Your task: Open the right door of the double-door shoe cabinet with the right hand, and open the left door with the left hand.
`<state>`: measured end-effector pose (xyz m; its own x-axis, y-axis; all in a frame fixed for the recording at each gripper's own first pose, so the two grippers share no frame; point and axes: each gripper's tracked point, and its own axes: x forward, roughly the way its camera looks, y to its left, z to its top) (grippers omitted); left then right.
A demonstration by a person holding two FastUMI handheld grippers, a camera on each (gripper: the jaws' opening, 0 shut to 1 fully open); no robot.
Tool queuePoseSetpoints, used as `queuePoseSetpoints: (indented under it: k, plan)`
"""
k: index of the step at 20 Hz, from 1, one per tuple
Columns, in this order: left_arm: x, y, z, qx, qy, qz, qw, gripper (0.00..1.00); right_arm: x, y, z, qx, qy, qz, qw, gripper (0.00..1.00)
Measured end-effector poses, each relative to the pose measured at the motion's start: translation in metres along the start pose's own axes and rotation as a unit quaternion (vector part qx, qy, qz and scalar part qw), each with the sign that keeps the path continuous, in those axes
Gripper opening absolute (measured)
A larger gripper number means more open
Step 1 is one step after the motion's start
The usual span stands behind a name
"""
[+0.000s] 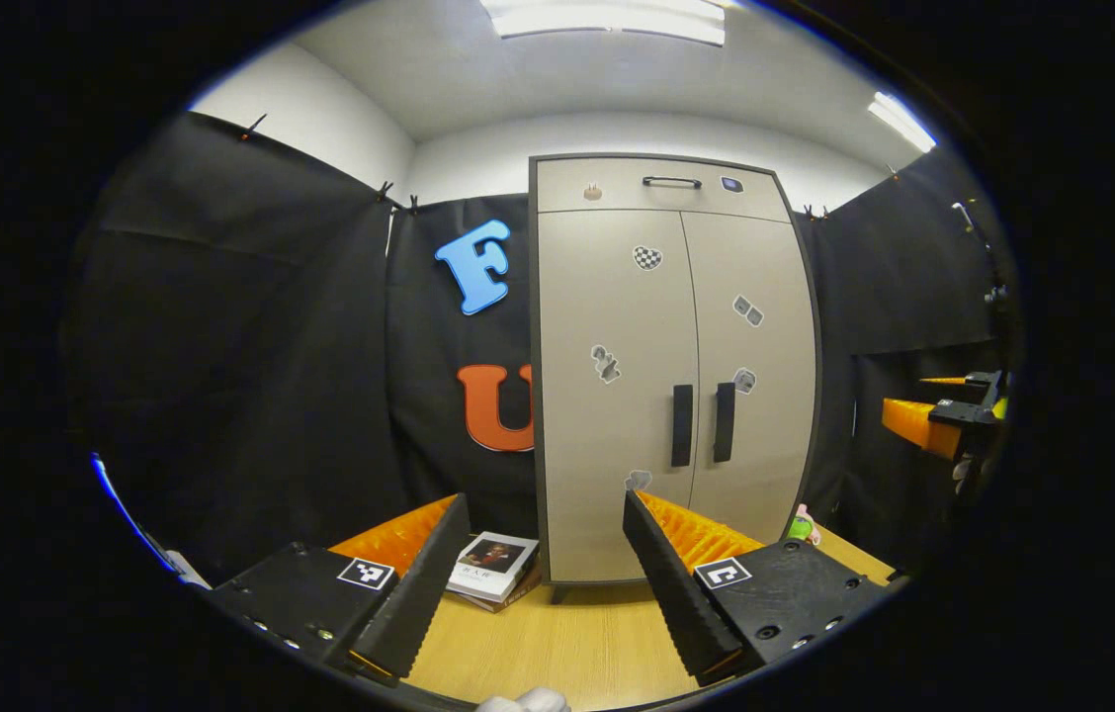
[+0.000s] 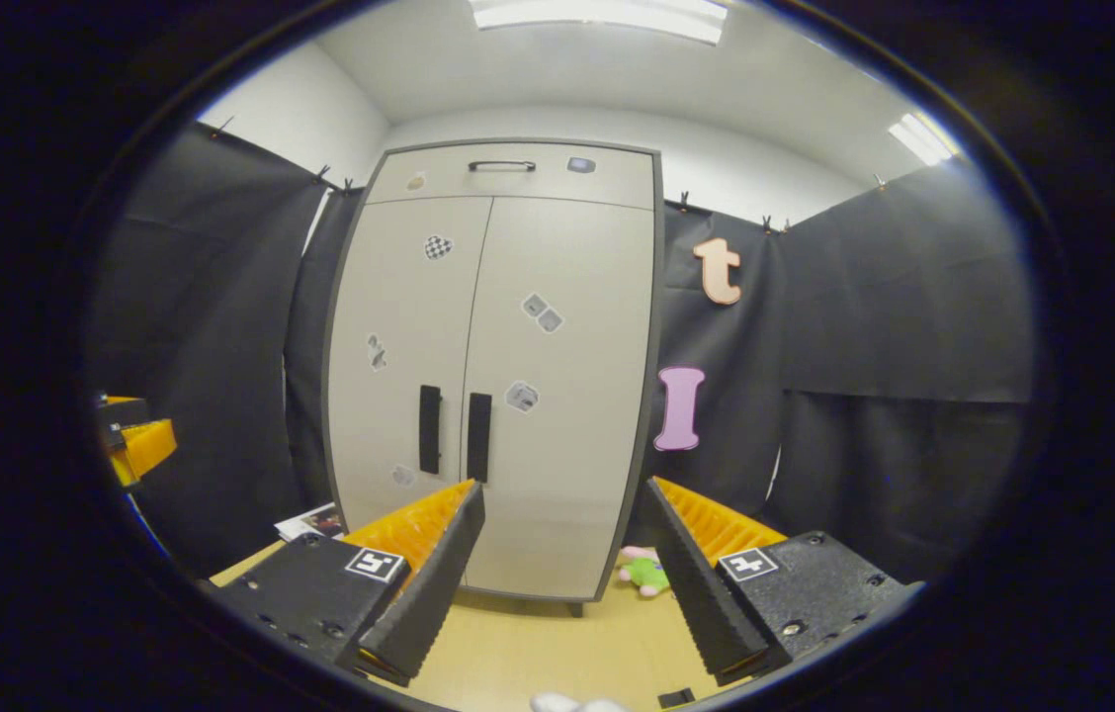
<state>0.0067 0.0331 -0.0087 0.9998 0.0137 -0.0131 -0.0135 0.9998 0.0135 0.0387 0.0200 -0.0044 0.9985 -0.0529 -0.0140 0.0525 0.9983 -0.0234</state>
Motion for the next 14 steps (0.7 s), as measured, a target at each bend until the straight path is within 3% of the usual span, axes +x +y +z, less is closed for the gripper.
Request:
queuePoseSetpoints:
  k: [6, 14]
  plan:
    - [-0.003, 0.014, -0.005, 0.004, 0.004, 0.000, 1.000, 0.95, 0.033, 0.018, -0.002, -0.002, -0.001, -0.020, 1.000, 1.00]
    - [-0.007, 0.035, -0.015, 0.007, 0.017, 0.042, 0.999, 0.94, 0.128, 0.080, -0.008, 0.022, 0.012, 0.007, 1.000, 0.99]
